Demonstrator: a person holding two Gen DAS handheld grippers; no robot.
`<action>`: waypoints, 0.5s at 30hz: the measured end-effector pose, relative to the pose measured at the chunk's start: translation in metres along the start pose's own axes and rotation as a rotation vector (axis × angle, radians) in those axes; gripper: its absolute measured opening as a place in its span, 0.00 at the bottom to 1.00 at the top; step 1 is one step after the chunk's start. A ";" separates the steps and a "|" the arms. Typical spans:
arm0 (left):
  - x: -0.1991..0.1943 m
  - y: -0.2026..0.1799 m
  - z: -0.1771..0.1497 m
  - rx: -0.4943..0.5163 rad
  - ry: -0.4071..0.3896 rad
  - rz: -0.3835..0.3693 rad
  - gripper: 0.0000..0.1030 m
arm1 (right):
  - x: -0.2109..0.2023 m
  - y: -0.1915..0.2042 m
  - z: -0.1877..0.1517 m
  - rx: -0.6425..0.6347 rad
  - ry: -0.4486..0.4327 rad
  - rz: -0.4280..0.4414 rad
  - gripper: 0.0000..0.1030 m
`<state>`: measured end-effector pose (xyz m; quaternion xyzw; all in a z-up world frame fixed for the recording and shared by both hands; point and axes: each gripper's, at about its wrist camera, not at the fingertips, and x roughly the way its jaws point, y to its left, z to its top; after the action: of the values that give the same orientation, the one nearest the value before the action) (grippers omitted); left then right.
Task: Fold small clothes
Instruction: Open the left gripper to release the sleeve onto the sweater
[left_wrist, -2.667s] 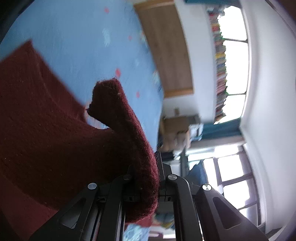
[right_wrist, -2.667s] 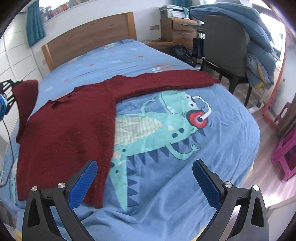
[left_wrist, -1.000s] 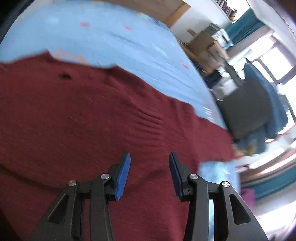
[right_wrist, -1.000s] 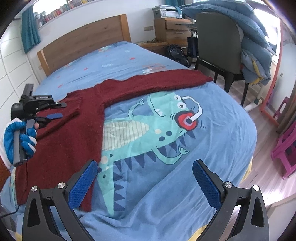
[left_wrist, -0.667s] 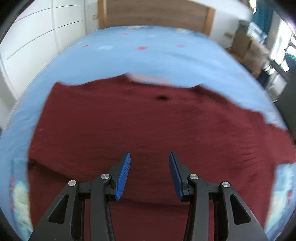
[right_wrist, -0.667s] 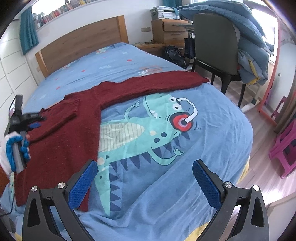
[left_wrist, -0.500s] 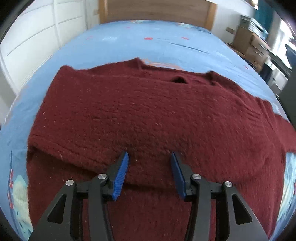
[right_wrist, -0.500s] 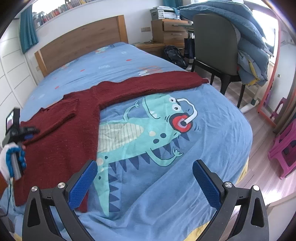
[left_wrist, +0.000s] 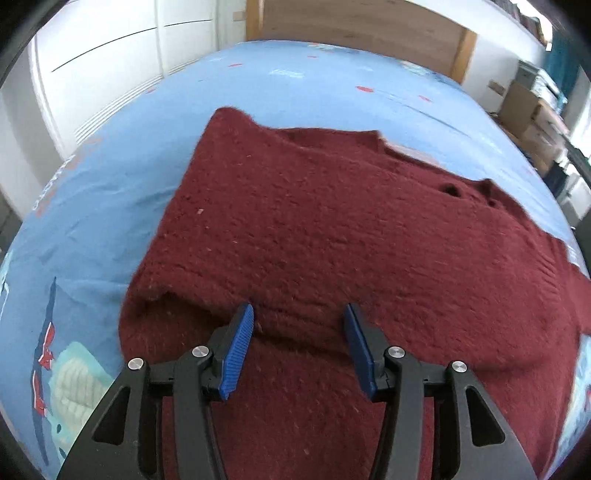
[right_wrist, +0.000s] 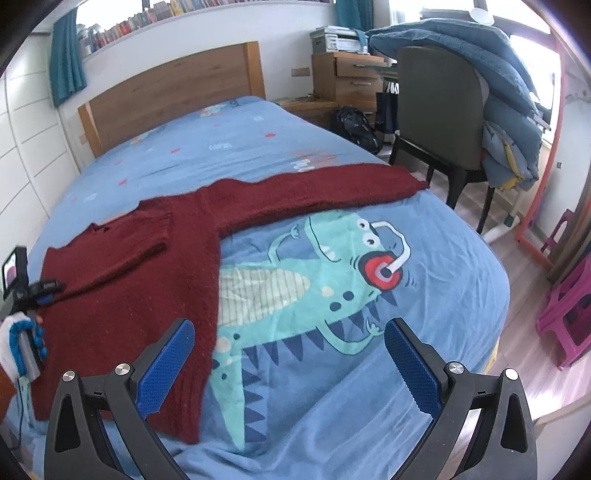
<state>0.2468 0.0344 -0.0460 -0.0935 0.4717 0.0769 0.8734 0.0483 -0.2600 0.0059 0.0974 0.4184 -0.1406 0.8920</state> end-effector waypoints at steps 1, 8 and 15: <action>-0.008 0.000 -0.005 -0.012 -0.005 -0.036 0.44 | 0.000 0.000 0.000 0.003 -0.001 0.002 1.00; -0.052 0.000 -0.011 0.028 -0.045 -0.124 0.44 | 0.003 0.006 0.003 0.012 -0.012 0.026 1.00; -0.081 -0.008 -0.009 0.070 -0.071 -0.069 0.54 | 0.017 0.000 0.000 0.073 0.049 0.091 1.00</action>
<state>0.1974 0.0203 0.0178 -0.0764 0.4392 0.0333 0.8945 0.0590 -0.2629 -0.0074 0.1523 0.4301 -0.1128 0.8827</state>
